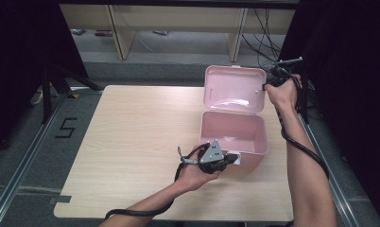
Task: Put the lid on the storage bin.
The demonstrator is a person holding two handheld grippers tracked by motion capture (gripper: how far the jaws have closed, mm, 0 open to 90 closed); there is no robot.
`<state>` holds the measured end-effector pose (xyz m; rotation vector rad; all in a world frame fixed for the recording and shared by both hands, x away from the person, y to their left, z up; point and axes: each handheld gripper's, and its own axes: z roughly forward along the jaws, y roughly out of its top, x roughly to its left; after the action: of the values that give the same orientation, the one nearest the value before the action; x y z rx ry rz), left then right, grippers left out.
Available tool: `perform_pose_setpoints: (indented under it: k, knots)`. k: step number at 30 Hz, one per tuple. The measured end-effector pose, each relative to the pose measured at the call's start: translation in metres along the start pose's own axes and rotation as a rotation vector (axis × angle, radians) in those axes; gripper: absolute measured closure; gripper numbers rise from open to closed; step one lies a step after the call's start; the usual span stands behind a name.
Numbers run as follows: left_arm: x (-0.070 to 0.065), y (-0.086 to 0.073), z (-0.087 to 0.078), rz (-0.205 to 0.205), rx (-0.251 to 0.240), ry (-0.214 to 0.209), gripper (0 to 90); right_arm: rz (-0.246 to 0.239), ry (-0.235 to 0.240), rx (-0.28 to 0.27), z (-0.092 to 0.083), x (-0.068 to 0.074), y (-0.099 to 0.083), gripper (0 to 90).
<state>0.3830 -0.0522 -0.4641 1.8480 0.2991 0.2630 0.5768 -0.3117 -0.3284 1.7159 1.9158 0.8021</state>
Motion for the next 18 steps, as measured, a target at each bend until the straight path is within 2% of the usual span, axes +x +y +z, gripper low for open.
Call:
perform_pose_setpoints:
  k: [2, 6, 8, 9, 10, 11, 12, 13, 14, 16, 18]
  knots:
    - [0.0, 0.0, 0.0, -0.002, 0.001, 0.006, 89.7, -0.027, -0.005, -0.022, -0.001, -0.001, -0.001, 87.5]
    - [-0.001, 0.0, 0.0, -0.004, 0.005, 0.009, 89.7, -0.017, -0.004, -0.029, -0.006, 0.001, -0.003, 87.7]
    - [-0.001, 0.0, -0.001, -0.002, 0.008, 0.011, 89.7, -0.037, -0.008, -0.036, -0.009, 0.0, -0.004, 87.8]
    - [-0.001, 0.0, -0.001, -0.002, 0.006, 0.009, 89.7, -0.02, -0.002, -0.035, -0.01, 0.001, -0.004, 87.8]
    - [-0.001, 0.0, -0.001, -0.001, 0.009, 0.012, 89.6, -0.04, -0.006, -0.049, -0.011, 0.0, -0.005, 87.9]
    - [-0.001, 0.0, -0.001, -0.002, 0.008, 0.011, 89.7, -0.017, 0.004, -0.044, -0.012, 0.001, -0.005, 88.0]
    - [-0.001, 0.0, -0.001, -0.002, 0.009, 0.011, 89.7, -0.027, 0.0, -0.072, -0.011, 0.0, -0.007, 88.1]
    - [-0.001, 0.0, 0.0, -0.001, 0.005, 0.01, 89.7, 0.0, 0.008, -0.05, -0.014, 0.002, -0.006, 88.1]
    - [-0.001, 0.001, -0.001, -0.001, 0.01, 0.011, 89.7, -0.051, 0.003, -0.071, -0.013, -0.001, -0.006, 88.1]
    - [-0.001, 0.001, -0.001, -0.001, 0.01, 0.011, 89.7, -0.004, 0.006, -0.069, -0.016, 0.003, -0.007, 88.2]
    - [-0.001, 0.001, -0.001, -0.001, 0.01, 0.01, 89.6, -0.031, 0.001, -0.074, -0.018, 0.002, -0.008, 88.2]
